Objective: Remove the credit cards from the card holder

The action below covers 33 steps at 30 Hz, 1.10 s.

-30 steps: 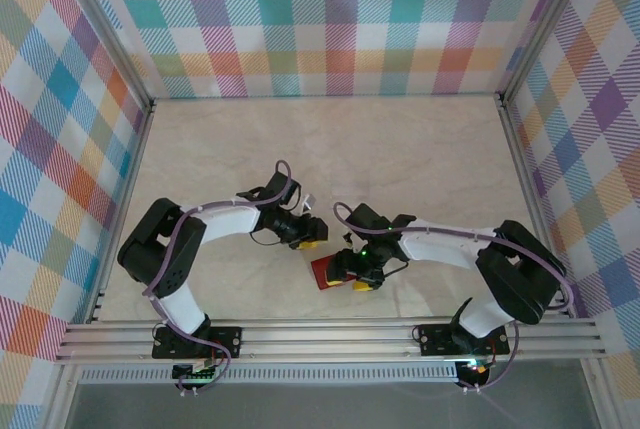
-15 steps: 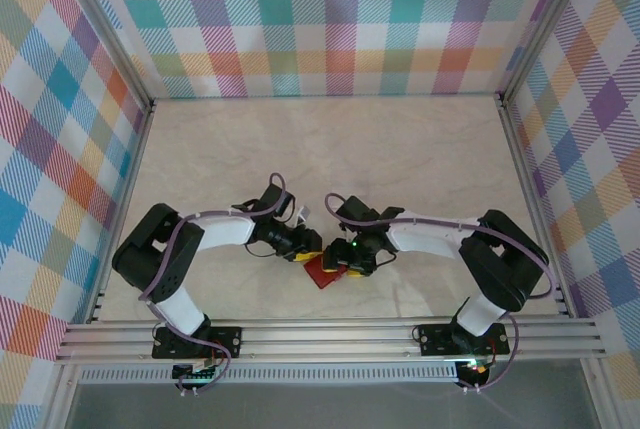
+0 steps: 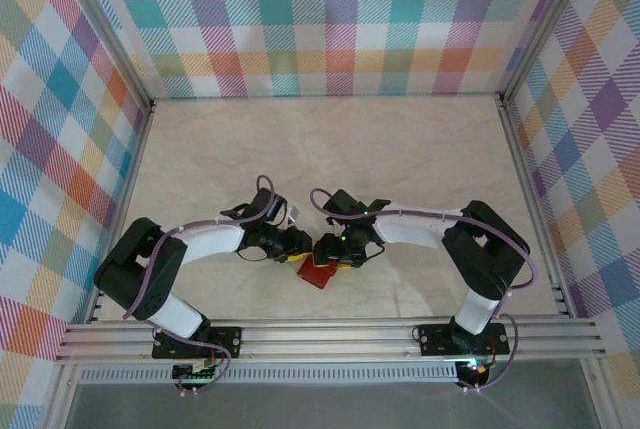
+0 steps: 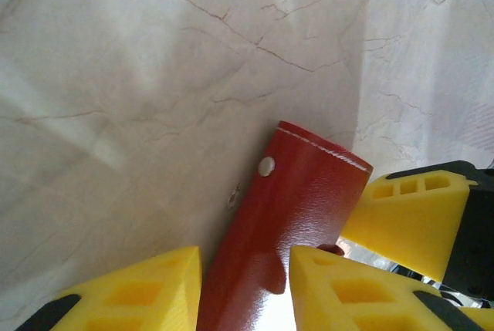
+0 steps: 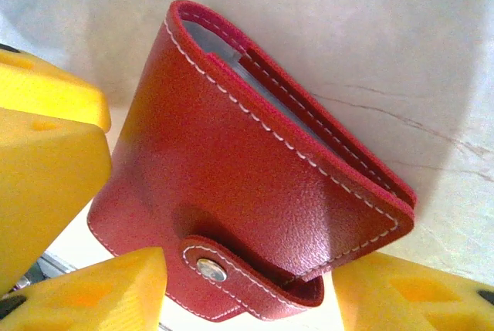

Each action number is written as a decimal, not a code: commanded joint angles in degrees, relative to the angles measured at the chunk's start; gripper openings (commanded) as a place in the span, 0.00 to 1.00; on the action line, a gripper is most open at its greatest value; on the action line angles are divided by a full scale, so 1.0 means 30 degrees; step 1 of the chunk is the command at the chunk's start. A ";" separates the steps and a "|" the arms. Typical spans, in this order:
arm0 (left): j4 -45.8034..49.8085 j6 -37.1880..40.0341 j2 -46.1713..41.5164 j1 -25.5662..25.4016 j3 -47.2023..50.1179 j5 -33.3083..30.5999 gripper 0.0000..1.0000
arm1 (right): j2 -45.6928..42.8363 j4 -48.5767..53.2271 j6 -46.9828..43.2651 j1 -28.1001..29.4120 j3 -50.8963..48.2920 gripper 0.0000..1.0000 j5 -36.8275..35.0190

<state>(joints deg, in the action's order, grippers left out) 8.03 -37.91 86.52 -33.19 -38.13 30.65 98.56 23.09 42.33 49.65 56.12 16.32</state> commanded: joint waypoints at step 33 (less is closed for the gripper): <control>0.5556 0.2343 -0.0063 0.0165 -0.3028 -0.0579 0.30 | -0.4165 -0.2578 -2.1299 0.0196 -0.1845 0.52 0.0312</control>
<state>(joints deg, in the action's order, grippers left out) 23.31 -32.29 85.23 -32.82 -46.46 27.49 85.34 17.37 -15.07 50.00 50.30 12.88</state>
